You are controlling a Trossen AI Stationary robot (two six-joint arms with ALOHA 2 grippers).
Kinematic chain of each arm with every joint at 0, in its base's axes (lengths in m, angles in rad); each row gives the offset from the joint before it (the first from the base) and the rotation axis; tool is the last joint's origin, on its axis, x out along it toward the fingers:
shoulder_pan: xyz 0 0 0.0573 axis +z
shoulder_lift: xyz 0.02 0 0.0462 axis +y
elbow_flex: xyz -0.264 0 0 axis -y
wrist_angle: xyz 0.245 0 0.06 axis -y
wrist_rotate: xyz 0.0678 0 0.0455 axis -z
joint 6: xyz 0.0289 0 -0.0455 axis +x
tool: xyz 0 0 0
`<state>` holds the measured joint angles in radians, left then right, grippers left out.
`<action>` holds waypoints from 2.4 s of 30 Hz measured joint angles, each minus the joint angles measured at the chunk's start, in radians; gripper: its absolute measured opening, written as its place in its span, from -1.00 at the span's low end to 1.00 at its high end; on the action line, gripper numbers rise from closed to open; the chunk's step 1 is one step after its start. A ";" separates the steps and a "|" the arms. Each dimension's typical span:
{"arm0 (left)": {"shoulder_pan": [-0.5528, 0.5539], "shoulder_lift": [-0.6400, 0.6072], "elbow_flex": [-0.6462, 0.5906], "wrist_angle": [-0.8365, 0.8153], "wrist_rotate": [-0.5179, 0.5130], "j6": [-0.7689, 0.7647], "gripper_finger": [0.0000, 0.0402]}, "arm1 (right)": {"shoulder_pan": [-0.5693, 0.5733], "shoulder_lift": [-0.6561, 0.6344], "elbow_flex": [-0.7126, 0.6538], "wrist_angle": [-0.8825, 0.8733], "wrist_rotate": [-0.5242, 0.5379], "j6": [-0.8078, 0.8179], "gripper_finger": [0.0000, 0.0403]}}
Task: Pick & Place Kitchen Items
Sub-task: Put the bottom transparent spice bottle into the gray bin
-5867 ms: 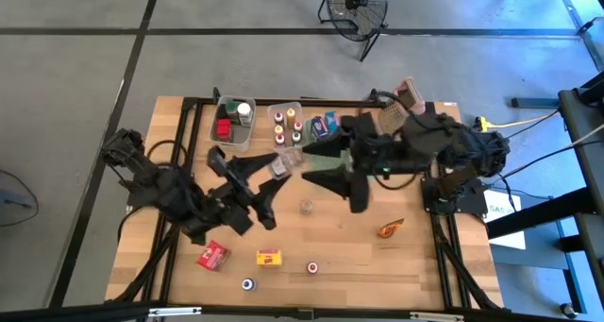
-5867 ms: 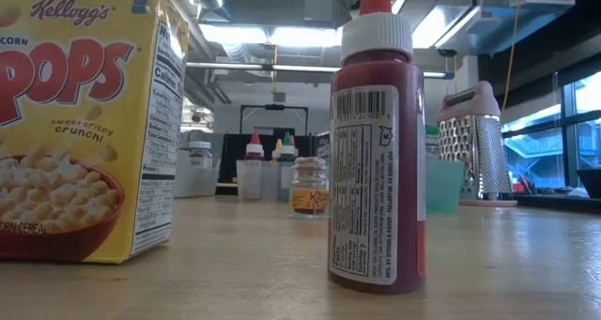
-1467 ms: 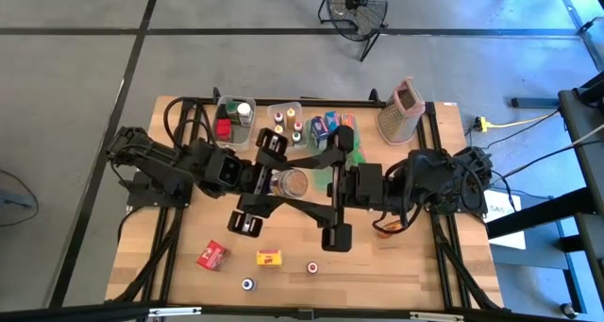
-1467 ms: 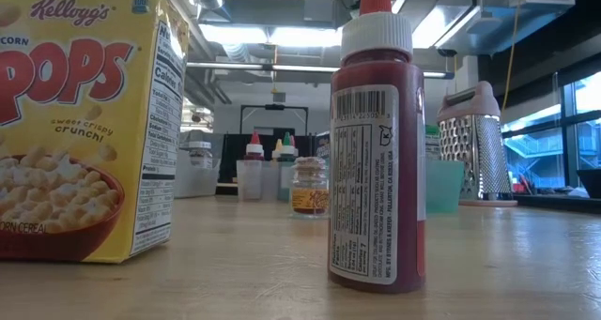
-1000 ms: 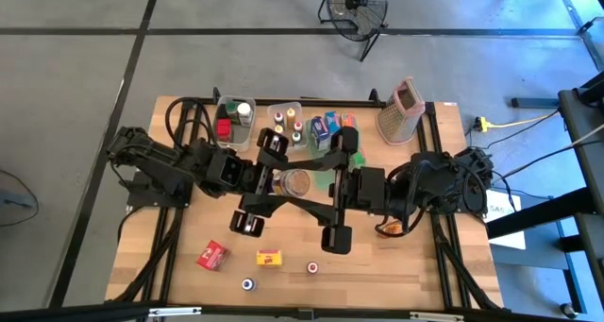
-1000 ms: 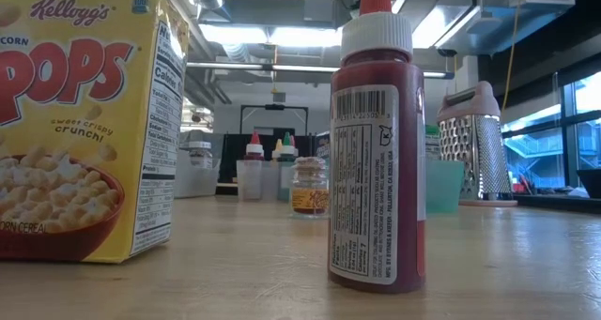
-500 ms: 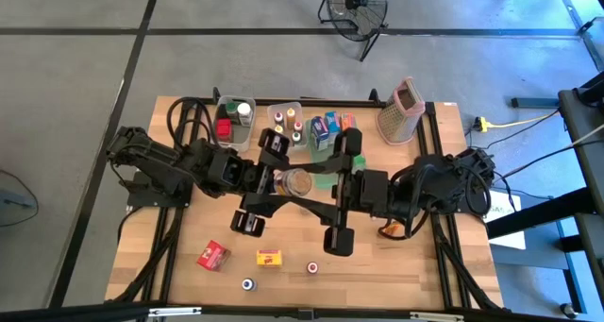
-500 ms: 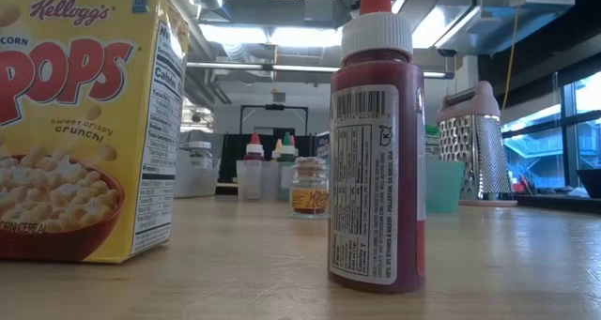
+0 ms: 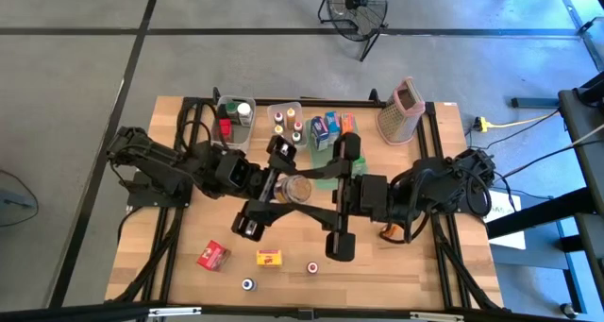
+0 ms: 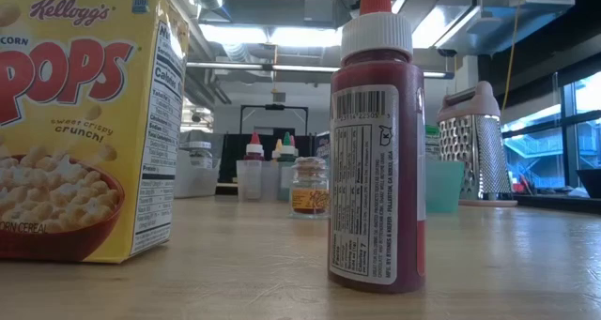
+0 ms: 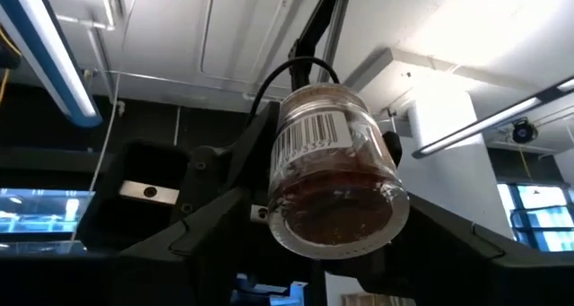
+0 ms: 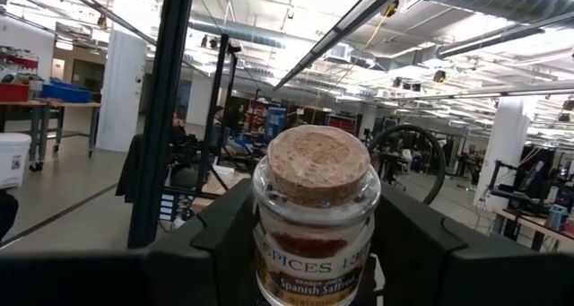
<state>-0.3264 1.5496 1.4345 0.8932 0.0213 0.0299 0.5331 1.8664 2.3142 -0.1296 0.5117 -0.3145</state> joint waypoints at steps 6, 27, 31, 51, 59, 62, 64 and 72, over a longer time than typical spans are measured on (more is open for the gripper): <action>0.000 -0.002 0.000 -0.057 -0.001 -0.038 0.25 | 0.000 0.000 0.000 0.001 0.001 0.004 -0.07; -0.135 -0.313 0.001 -1.077 -0.280 0.084 0.26 | 0.049 -0.119 0.000 -0.722 -0.168 0.695 -0.07; -0.200 -0.326 0.002 -1.087 -0.356 0.221 0.26 | 0.004 -0.102 0.000 -0.808 -0.336 0.862 -0.07; -0.241 -0.265 0.019 -1.211 -0.084 0.283 0.26 | -0.173 0.120 0.000 -0.694 -0.967 1.045 -0.07; -0.232 -0.237 0.019 -1.271 -0.066 0.301 0.26 | -0.207 0.160 0.000 -0.620 -1.008 1.069 -0.07; -0.226 -0.230 0.019 -1.286 -0.051 0.306 0.26 | -0.207 0.161 0.000 -0.601 -1.011 1.082 -0.07; -0.220 -0.230 0.019 -1.286 -0.037 0.306 0.26 | -0.207 0.161 0.000 -0.599 -1.011 1.089 -0.07; -0.206 -0.231 0.019 -1.278 -0.047 0.356 0.26 | -0.220 0.179 0.001 -0.564 -0.987 1.096 -0.07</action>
<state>-0.5320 1.3190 1.4540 -0.3844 -0.0252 0.3854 0.3134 2.0455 2.3154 -0.6935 -0.4749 0.7812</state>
